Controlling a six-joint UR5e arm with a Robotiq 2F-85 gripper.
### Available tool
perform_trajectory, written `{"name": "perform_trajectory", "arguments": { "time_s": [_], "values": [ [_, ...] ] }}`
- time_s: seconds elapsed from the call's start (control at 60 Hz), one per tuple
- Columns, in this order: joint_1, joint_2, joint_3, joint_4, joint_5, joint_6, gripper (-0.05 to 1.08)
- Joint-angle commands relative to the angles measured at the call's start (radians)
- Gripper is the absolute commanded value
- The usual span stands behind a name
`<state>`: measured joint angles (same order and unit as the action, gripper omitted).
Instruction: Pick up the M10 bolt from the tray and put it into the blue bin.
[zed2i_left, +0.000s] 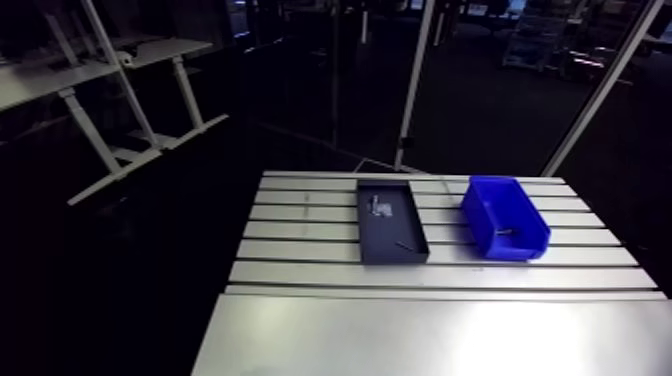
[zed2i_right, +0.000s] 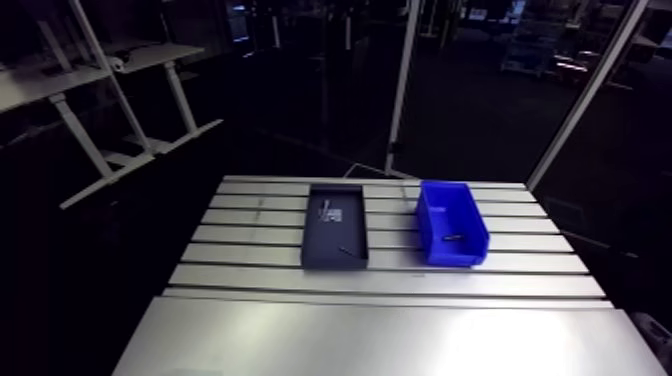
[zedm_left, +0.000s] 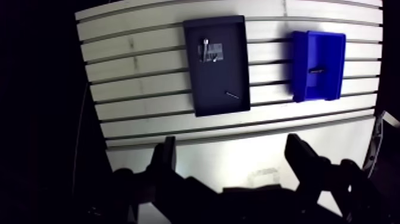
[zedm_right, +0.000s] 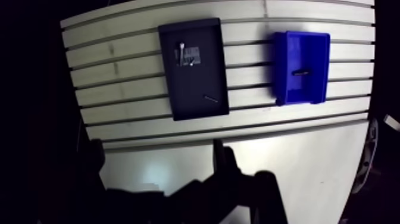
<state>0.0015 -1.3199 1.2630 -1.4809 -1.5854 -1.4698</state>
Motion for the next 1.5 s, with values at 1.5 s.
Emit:
{"name": "perform_trajectory", "arguments": {
  "time_s": [1.5],
  "values": [
    [-0.005, 0.036, 0.002, -0.012, 0.037, 0.027, 0.01]
  ]
}}
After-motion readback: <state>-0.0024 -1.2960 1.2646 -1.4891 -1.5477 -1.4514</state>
